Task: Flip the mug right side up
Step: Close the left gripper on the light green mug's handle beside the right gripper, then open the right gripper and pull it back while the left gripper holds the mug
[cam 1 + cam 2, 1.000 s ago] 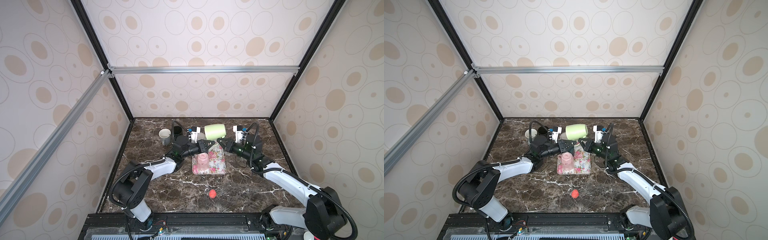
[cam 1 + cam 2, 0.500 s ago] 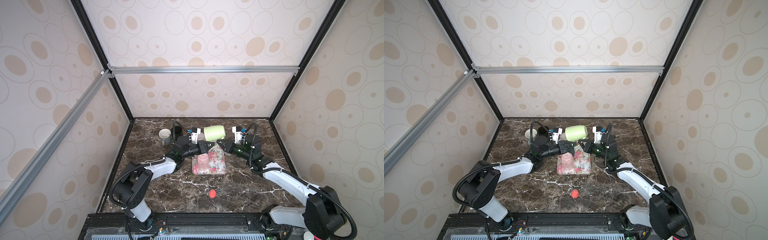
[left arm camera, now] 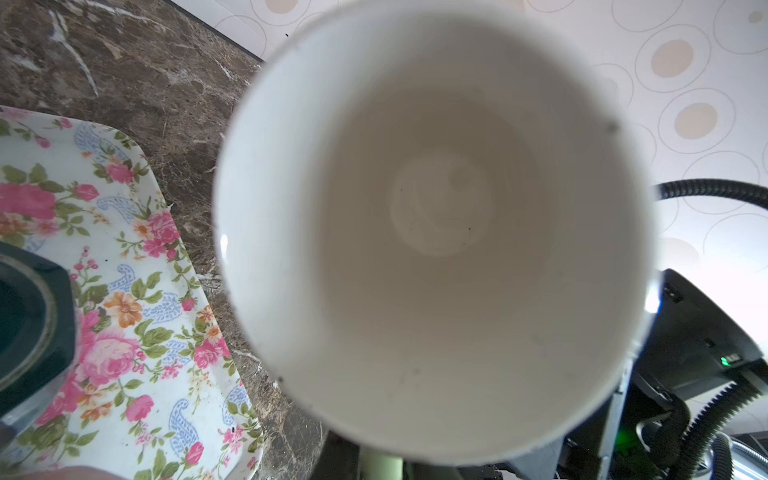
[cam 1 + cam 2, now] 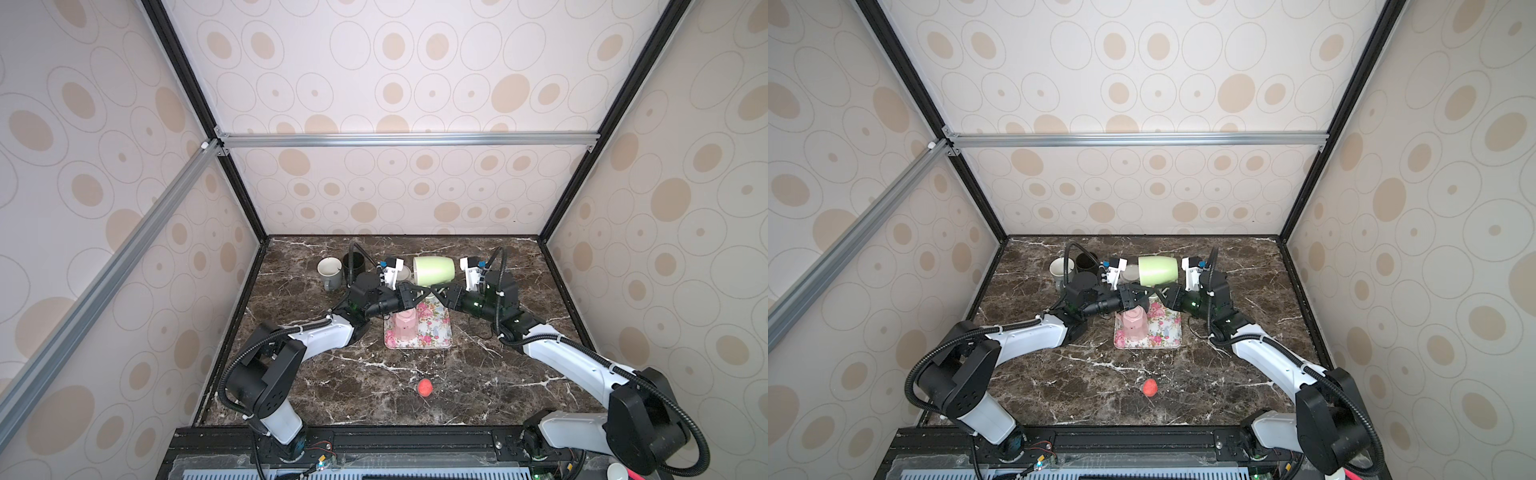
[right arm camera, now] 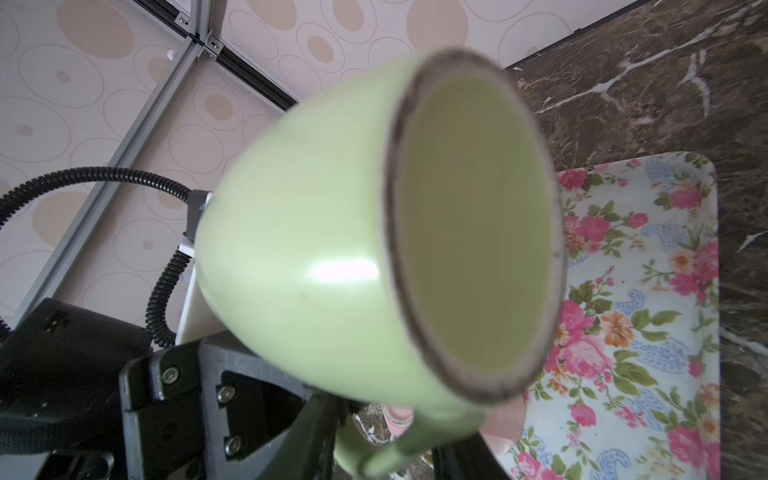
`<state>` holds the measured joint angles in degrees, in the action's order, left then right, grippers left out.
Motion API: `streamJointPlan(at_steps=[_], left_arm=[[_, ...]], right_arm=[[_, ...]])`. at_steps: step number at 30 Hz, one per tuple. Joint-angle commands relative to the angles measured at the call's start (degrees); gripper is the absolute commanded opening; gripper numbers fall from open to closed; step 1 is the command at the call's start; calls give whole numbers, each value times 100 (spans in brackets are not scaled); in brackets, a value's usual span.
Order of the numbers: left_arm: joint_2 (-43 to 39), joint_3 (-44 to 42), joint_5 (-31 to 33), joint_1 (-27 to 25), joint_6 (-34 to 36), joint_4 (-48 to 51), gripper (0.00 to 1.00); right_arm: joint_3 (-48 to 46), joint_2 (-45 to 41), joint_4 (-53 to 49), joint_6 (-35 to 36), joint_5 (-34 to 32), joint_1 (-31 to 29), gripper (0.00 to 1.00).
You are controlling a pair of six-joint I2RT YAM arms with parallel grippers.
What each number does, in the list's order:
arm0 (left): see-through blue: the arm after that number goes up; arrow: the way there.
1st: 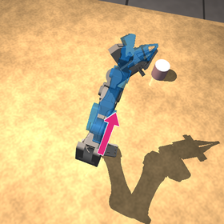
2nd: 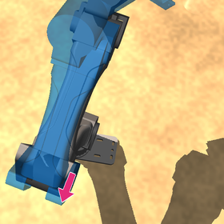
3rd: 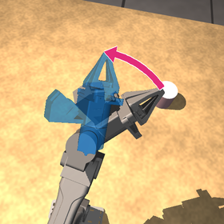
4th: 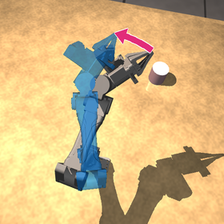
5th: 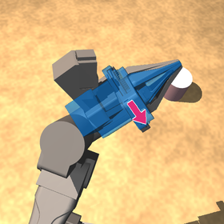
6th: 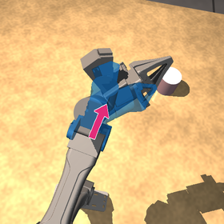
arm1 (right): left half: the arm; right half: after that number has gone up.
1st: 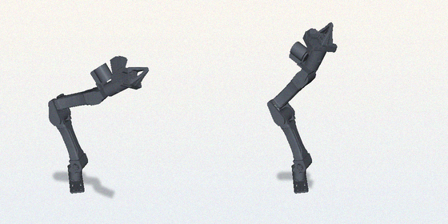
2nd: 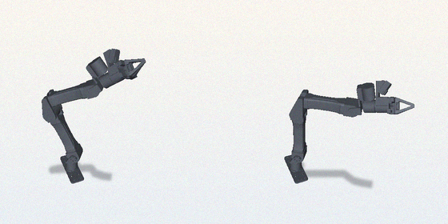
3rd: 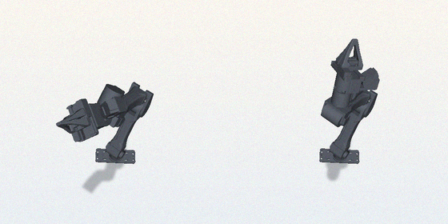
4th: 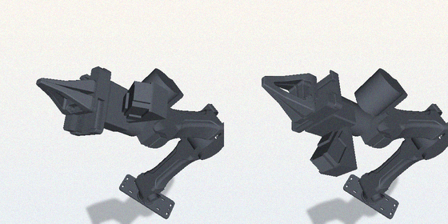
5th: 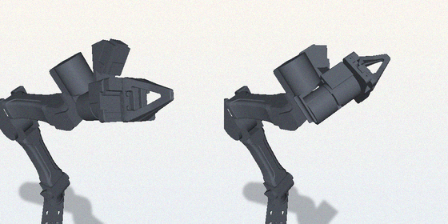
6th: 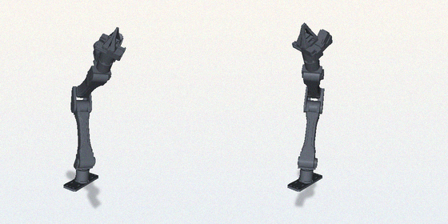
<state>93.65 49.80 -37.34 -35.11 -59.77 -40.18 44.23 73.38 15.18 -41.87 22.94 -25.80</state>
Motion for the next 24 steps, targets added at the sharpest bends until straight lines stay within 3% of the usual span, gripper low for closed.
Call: streamJointPlan(at_steps=[1,24], left_arm=[[-135,381,15,-65,400,-62,0],[-259,662,227,-1,835,502,0]], right_arm=[[-7,-7,221,91,108,-72,40],[-132,-372,-70,287,-217,-67,70]])
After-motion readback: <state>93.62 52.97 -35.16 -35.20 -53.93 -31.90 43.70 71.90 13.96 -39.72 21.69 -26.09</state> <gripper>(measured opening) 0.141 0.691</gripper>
